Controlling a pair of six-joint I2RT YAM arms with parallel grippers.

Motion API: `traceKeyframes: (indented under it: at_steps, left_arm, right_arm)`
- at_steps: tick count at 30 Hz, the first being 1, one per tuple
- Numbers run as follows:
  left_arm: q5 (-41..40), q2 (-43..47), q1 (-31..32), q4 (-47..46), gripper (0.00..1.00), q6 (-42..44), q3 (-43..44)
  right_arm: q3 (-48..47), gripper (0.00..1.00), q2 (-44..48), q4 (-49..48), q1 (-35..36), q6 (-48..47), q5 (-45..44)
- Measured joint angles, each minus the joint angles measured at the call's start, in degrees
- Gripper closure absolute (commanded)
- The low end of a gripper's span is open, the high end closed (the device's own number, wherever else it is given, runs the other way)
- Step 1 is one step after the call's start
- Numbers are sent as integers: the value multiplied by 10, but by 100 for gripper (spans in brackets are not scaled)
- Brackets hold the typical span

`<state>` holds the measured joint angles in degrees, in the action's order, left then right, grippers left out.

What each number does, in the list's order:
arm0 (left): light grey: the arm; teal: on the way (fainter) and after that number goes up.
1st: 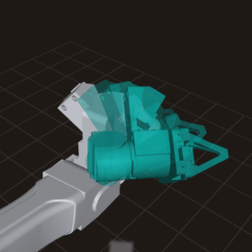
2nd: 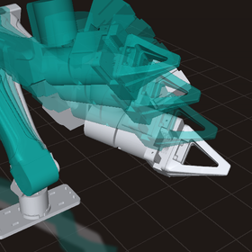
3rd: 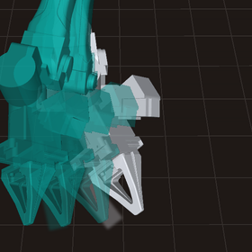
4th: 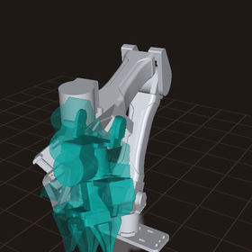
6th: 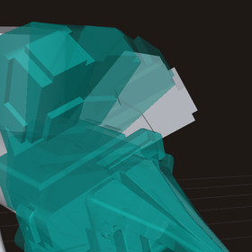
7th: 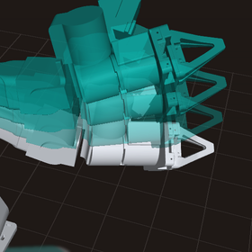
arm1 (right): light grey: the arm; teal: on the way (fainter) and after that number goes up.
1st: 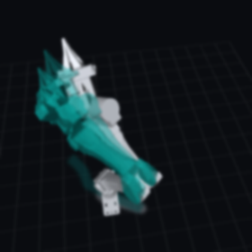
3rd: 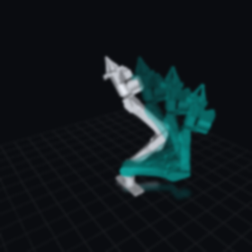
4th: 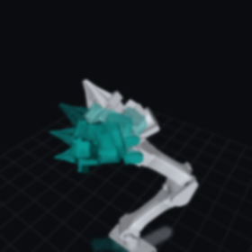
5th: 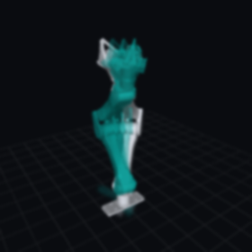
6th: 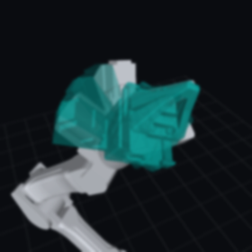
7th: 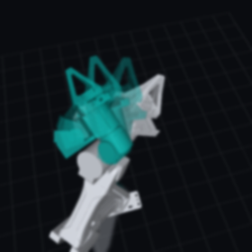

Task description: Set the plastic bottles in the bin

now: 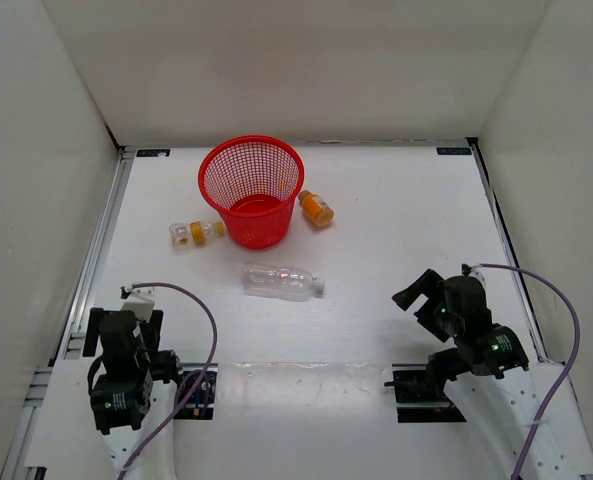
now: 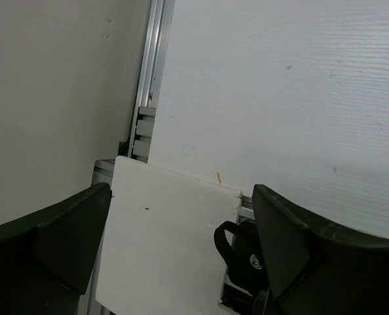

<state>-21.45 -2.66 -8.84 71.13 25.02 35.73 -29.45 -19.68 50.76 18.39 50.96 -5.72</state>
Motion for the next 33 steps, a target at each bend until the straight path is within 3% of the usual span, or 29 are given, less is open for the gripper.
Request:
traceKeyframes:
  at_steps: [4, 7, 13, 20, 26, 33]
  left_arm:
    - [-13, -2, 4, 9, 1, -8, 7]
    - [-6, -25, 4, 14, 1, 45, 23]
    - [60, -242, 8, 51, 1, 102, 144]
    - [148, -509, 10, -97, 1, 226, 225]
    - [311, -574, 15, -222, 1, 428, 188]
    - [360, -811, 70, -295, 1, 467, 342]
  right_arm:
    - [0, 1, 0, 3, 0, 0, -2]
    - [-4, 1, -14, 5, 0, -2, -2]
    - [-69, 1, -91, 0, 0, -36, 8]
    - [-141, 1, -193, -53, 0, -104, 24]
    - [-146, 1, -260, -79, 0, -143, 38]
    - [-146, 1, -264, -102, 0, -168, 31]
